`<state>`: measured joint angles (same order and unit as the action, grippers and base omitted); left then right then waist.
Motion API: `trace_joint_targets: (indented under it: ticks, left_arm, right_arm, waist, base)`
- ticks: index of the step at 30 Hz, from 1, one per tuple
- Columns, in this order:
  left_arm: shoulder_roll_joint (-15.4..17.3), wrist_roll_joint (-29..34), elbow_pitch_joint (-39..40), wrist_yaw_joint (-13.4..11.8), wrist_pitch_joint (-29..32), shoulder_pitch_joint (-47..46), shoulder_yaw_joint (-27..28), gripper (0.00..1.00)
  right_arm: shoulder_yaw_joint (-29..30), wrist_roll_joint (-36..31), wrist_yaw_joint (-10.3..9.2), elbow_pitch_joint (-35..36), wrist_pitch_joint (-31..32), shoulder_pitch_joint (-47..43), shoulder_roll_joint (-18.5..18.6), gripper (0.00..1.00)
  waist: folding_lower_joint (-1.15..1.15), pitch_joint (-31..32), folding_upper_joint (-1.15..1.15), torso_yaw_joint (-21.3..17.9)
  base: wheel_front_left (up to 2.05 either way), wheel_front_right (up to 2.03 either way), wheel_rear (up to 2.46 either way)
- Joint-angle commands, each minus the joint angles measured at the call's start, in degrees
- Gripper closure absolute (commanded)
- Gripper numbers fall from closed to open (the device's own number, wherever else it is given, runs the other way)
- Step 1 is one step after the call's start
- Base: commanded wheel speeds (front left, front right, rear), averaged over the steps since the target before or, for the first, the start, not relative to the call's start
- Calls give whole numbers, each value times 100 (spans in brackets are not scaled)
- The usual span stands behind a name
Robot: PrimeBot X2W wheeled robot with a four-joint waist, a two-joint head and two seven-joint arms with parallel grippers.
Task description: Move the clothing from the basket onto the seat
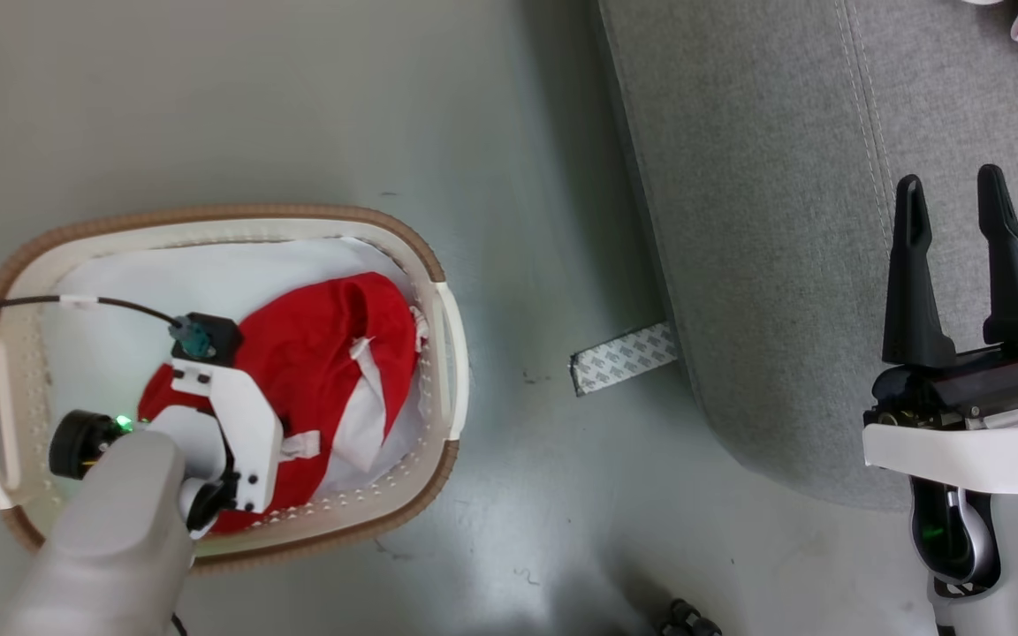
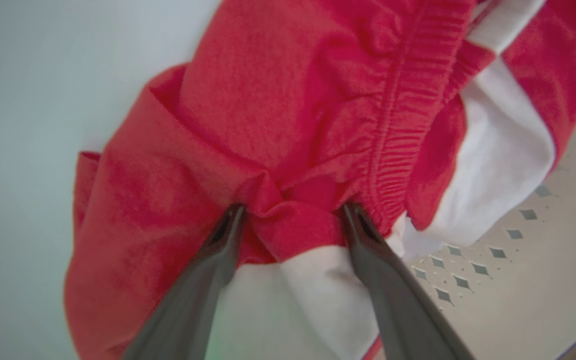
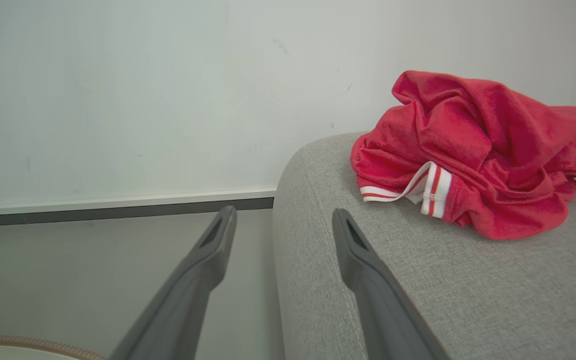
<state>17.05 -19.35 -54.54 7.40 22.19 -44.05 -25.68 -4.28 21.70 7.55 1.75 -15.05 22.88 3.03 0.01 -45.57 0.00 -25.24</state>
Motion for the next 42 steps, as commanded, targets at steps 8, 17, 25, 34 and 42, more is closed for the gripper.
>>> trace_joint_targets:
  ticks: [8, 17, 25, 34, 42]
  left_arm:
    - [80, -166, -363, -1, 327, -147, -556, 100]
    - [-65, -572, -254, -3, -318, -151, -941, 100]
    - [-398, -1102, -84, -3, -1280, 273, -1289, 100]
    - [-595, -1659, 472, -2, -2260, 783, -1618, 100]
    - [-645, -1934, 1286, -9, -2778, 1030, -1584, 100]
  right_arm:
    - [-45, 174, -13, -12, -18, 45, -20, 0]
    - [77, 17, -13, -84, -18, 104, -16, 0]
    - [48, -323, -13, -303, -18, -129, -11, 0]
    - [-184, -305, -13, -679, -9, -606, 233, 0]
    - [-404, -163, -13, -899, -3, -1132, 393, 0]
  waist:
    - [-1, -170, 0, -126]
    - [-1, 306, 0, 131]
    - [-1, 1639, 0, 578]
    - [-1, 3076, 0, 1146]
    - [-1, 3987, 0, 1580]
  base:
    - [0, 0, 0]
    - [0, 0, 0]
    - [0, 0, 0]
    - [0, 0, 0]
    - [0, 0, 0]
